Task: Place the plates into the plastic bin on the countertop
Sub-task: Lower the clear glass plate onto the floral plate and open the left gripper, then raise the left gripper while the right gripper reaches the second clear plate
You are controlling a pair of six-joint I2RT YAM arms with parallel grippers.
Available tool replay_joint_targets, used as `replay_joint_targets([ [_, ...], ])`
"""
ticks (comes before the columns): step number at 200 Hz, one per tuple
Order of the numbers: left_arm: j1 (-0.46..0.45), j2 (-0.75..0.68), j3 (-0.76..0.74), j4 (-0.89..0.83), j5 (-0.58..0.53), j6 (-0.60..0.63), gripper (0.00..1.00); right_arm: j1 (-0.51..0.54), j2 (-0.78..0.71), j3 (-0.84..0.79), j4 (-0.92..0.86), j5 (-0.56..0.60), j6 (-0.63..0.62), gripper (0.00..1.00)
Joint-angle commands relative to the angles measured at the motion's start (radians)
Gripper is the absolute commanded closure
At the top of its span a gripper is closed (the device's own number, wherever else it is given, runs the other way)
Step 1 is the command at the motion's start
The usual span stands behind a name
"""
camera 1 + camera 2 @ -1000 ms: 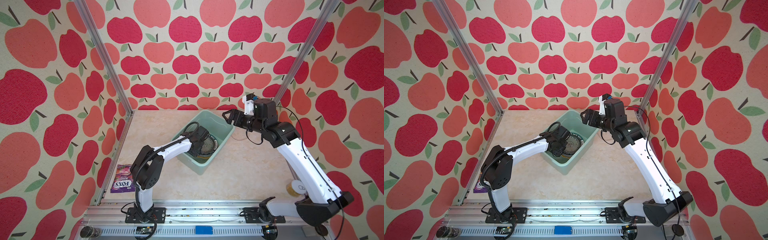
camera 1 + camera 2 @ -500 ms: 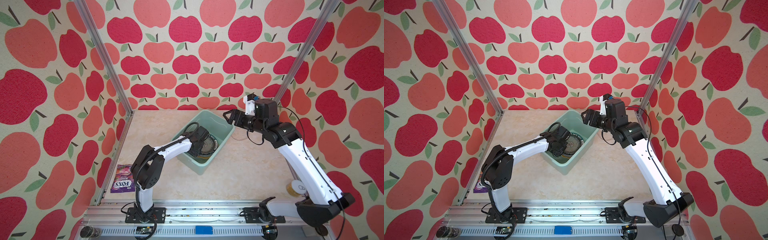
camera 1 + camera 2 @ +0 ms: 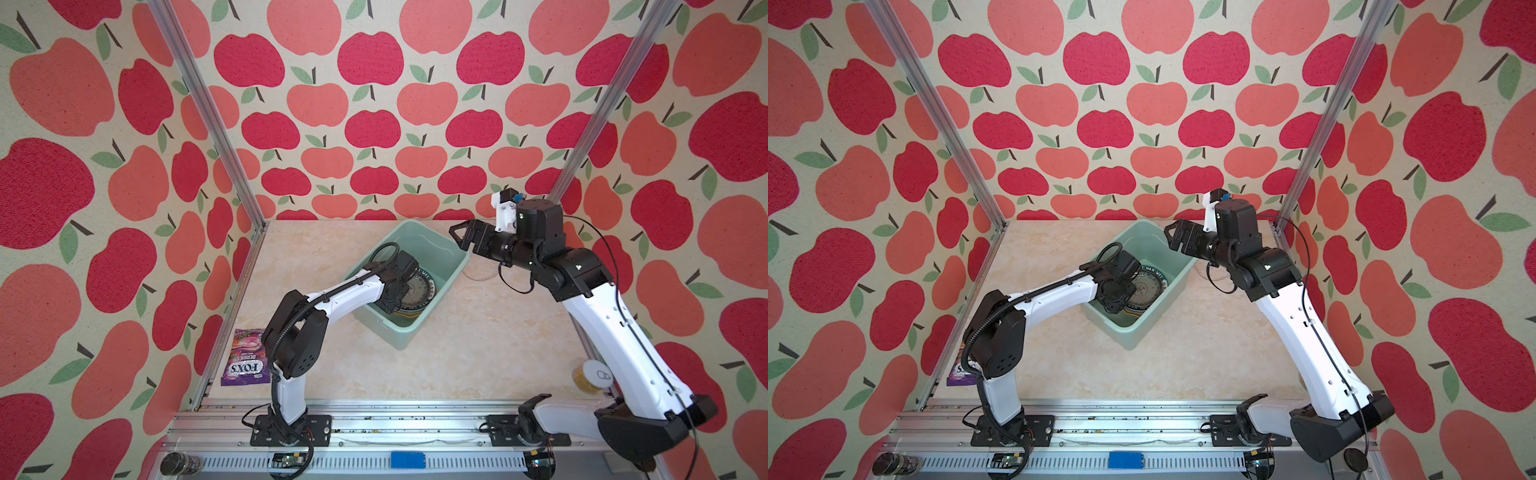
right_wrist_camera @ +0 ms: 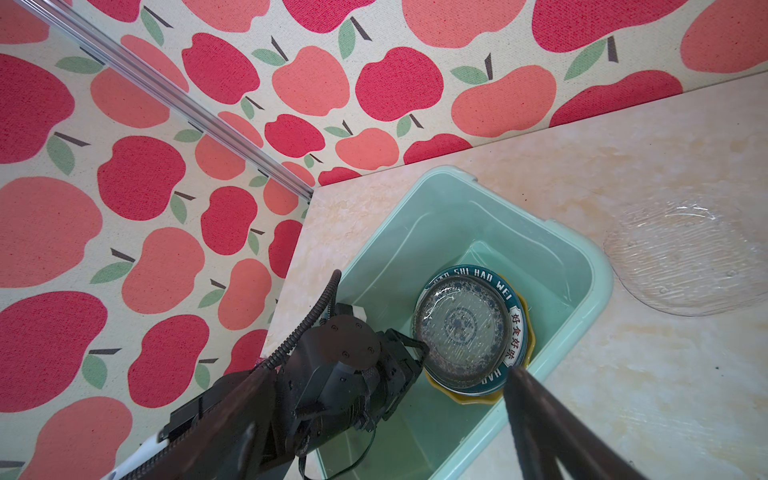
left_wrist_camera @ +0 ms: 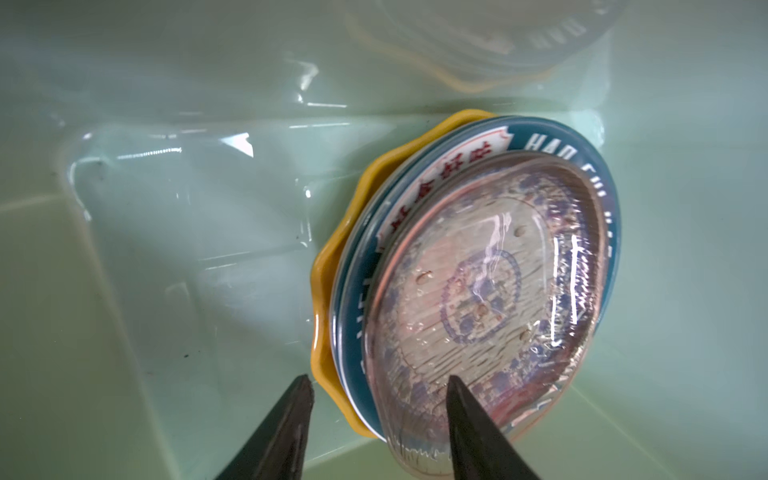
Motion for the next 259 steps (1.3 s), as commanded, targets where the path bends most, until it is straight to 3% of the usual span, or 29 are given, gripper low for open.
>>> replay_joint_targets([
  [1,-0.021,-0.031,0.086,-0.039,-0.063,0.142,0.37,-0.005,-0.018,-0.011,-0.043,-0.013,0.022,0.10],
  [35,-0.030,-0.091,0.177,-0.023,-0.090,0.355,0.24,-0.015,-0.015,0.010,-0.103,0.008,0.006,0.09],
  [71,-0.033,-0.177,0.222,0.030,-0.077,0.644,0.15,-0.087,0.045,0.085,-0.200,-0.054,0.006,0.09],
  [110,0.001,-0.350,0.069,0.284,0.140,0.987,0.08,-0.231,0.101,0.148,-0.212,-0.144,0.056,0.10],
  [147,0.000,-0.422,0.054,0.237,0.268,1.320,0.03,-0.380,0.125,0.090,-0.190,-0.169,0.064,0.11],
  [218,-0.156,-0.228,0.241,0.041,0.375,1.707,0.04,-0.535,0.196,-0.171,-0.073,-0.173,0.053,0.18],
  [259,-0.216,-0.075,0.355,0.049,0.435,1.757,0.04,-0.585,0.293,-0.314,0.085,-0.211,0.063,0.22],
])
